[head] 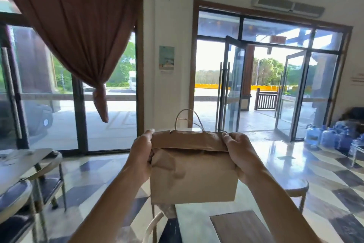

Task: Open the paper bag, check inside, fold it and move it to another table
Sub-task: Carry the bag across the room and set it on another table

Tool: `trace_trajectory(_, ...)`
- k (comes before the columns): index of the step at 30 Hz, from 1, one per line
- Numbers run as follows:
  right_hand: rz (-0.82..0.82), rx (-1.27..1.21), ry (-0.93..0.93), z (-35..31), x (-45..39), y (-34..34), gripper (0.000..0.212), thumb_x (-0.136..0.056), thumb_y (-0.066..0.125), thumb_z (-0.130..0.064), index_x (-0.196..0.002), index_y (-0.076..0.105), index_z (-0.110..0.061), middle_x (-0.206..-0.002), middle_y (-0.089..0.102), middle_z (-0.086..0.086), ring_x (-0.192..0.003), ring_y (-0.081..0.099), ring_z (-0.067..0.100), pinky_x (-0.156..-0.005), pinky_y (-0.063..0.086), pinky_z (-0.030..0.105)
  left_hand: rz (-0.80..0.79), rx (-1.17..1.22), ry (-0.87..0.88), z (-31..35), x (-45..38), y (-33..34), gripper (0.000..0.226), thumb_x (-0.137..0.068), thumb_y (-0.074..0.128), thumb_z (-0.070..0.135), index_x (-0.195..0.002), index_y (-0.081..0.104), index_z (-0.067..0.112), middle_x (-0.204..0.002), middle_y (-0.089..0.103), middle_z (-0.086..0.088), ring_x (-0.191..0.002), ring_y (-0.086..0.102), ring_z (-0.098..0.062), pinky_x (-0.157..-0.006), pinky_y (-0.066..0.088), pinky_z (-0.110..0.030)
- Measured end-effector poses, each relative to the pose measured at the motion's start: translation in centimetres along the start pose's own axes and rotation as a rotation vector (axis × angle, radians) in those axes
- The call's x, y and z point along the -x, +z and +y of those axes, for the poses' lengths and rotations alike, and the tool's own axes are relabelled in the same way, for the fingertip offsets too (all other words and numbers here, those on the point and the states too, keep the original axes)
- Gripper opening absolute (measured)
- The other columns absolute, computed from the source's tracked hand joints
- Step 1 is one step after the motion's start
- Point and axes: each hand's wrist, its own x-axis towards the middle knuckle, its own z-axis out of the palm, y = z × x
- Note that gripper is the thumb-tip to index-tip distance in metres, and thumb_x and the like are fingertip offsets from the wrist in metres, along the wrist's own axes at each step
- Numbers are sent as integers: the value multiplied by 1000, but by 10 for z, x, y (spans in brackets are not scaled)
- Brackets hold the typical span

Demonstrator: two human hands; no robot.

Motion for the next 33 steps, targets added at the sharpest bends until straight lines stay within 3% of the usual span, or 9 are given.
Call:
trace_trajectory(3, -67, -16, -22, -11, -7, 64, 36, -101, 44, -27, -99, 67, 1, -91, 63, 31, -83, 65, 41, -71, 51, 43, 91, -37, 39, 20, -10, -58, 32, -102, 46, 39, -95, 65, 14, -59, 68, -1, -60, 67, -16, -48, 50, -21)
trace_trajectory(6, -141, -75, -2, -18, -10, 131, 35, -101, 44, -25, -97, 66, 2, -84, 59, 19, -76, 59, 31, -67, 47, 38, 162, -31, 69, 41, -26, -117, 33, -100, 51, 39, -95, 69, 13, -58, 69, -1, -57, 67, -16, -48, 49, -21)
trace_trajectory(11, -193, -105, -20, -28, -18, 235, 38, -102, 44, -24, -96, 63, 8, -80, 57, 16, -73, 55, 27, -66, 46, 38, 253, -58, 74, 69, -61, -204, 33, -98, 55, 40, -90, 68, 11, -48, 64, 2, -39, 60, -11, -37, 41, -15)
trace_trajectory(14, -195, -110, -38, -33, -26, 281, 38, -101, 44, -25, -92, 64, 6, -79, 58, 17, -73, 56, 28, -67, 46, 39, 284, -95, 82, 81, -86, -241, 38, -98, 53, 45, -95, 68, 10, -68, 67, -5, -60, 65, -17, -51, 47, -24)
trace_trajectory(16, -202, -121, -24, -33, -33, 304, 39, -101, 43, -26, -96, 64, 8, -80, 59, 17, -73, 56, 28, -67, 47, 39, 286, -89, 77, 87, -103, -258, 37, -98, 52, 44, -93, 68, 11, -65, 67, -3, -59, 64, -16, -51, 47, -24)
trace_trajectory(20, -217, -144, 1, -35, -52, 341, 40, -101, 44, -29, -99, 64, 6, -81, 60, 17, -72, 58, 28, -65, 50, 37, 285, -55, 73, 91, -132, -283, 33, -98, 54, 39, -86, 65, 11, -44, 60, 4, -35, 55, -9, -35, 37, -14)
trace_trajectory(25, -244, -171, -6, -33, -94, 383, 41, -100, 44, -32, -100, 61, 6, -80, 59, 15, -70, 58, 27, -66, 50, 37, 282, -46, 66, 96, -185, -306, 33, -98, 54, 40, -92, 70, 12, -78, 70, -7, -71, 66, -23, -67, 52, -32)
trace_trajectory(33, -271, -186, -29, -18, -203, 449, 46, -99, 44, -31, -104, 55, 13, -81, 53, 12, -72, 51, 26, -65, 45, 38, 273, -70, 89, 91, -311, -320, 33, -100, 49, 43, -97, 69, 16, -83, 73, -7, -78, 68, -24, -63, 52, -33)
